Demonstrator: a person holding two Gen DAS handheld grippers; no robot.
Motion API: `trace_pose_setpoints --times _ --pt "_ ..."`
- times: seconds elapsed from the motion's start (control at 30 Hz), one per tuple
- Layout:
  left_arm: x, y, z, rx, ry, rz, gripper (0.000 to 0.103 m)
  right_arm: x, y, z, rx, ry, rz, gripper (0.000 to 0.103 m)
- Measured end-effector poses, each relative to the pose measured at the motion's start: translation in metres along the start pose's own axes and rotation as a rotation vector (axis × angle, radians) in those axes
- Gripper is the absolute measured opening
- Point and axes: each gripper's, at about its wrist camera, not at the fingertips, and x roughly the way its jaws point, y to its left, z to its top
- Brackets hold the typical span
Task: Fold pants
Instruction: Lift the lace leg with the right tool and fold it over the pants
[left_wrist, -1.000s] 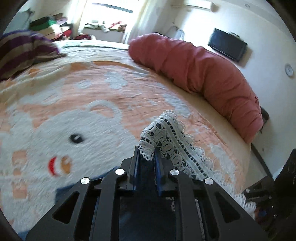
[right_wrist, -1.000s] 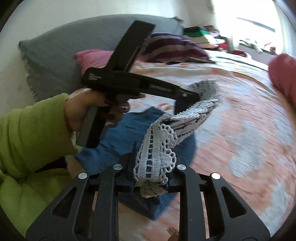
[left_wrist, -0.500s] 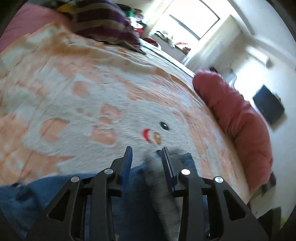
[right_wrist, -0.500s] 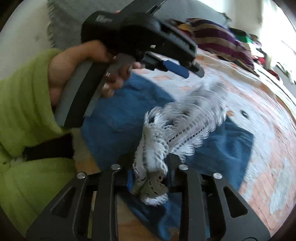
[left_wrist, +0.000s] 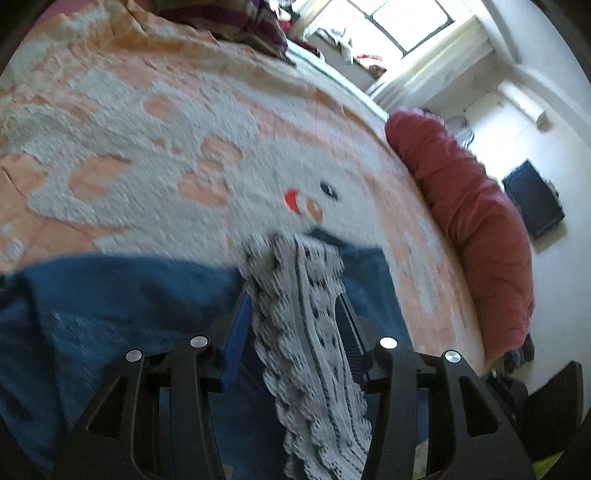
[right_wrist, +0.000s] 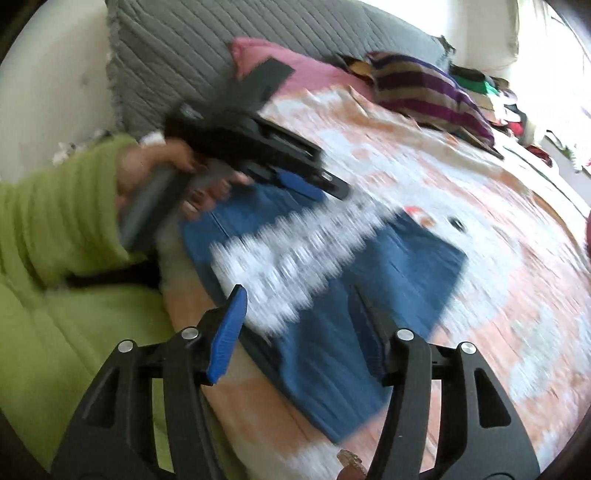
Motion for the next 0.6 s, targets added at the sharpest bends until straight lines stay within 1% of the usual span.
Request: trace_pose_setpoints --times 0.1,0.13,0.2,0.27,0.3,0.33,0.37,0.47,0.5,0.57,0.6 --pt "-0.003 -0.006 -0.017 0.009 0.031 0.02 0.048 0.002 -0.014 -0.014 0.052 0.027 -0.022 0.05" --pt "-0.006 -0.007 -0.024 0.011 0.034 0.031 0.054 0.004 -0.018 -0.016 0.067 0.035 -0.028 0.05" --pt "-0.012 -0.008 -0.036 0.024 0.042 0.047 0.056 0.01 -0.022 -0.02 0.082 0.054 -0.031 0.05" --pt "-0.02 -0.011 -0.052 0.036 0.06 0.061 0.062 0.023 -0.025 -0.02 0.087 0.092 -0.041 0.049" --pt "-0.024 -0.015 -0.062 0.062 0.067 0.063 0.069 0.028 -0.027 -0.021 0.093 0.101 -0.039 0.049" --pt "-0.028 -0.018 -0.068 0.08 0.067 0.07 0.075 0.028 -0.027 -0.022 0.103 0.099 -0.032 0.049" --pt "-0.031 -0.022 -0.077 0.101 0.068 0.079 0.077 0.026 -0.027 -0.022 0.107 0.086 -0.028 0.049" --pt "-0.032 -0.036 -0.091 0.14 0.073 0.106 0.077 0.023 -0.027 -0.02 0.108 0.058 -0.019 0.05" --pt "-0.03 -0.043 -0.092 0.164 0.068 0.113 0.076 0.024 -0.026 -0.018 0.107 0.058 -0.016 0.05" --pt "-0.021 -0.053 -0.094 0.194 0.092 0.105 0.055 0.025 -0.025 -0.018 0.106 0.061 -0.018 0.05" --pt "-0.014 -0.06 -0.096 0.221 0.112 0.111 0.029 0.025 -0.025 -0.019 0.11 0.064 -0.019 0.05"
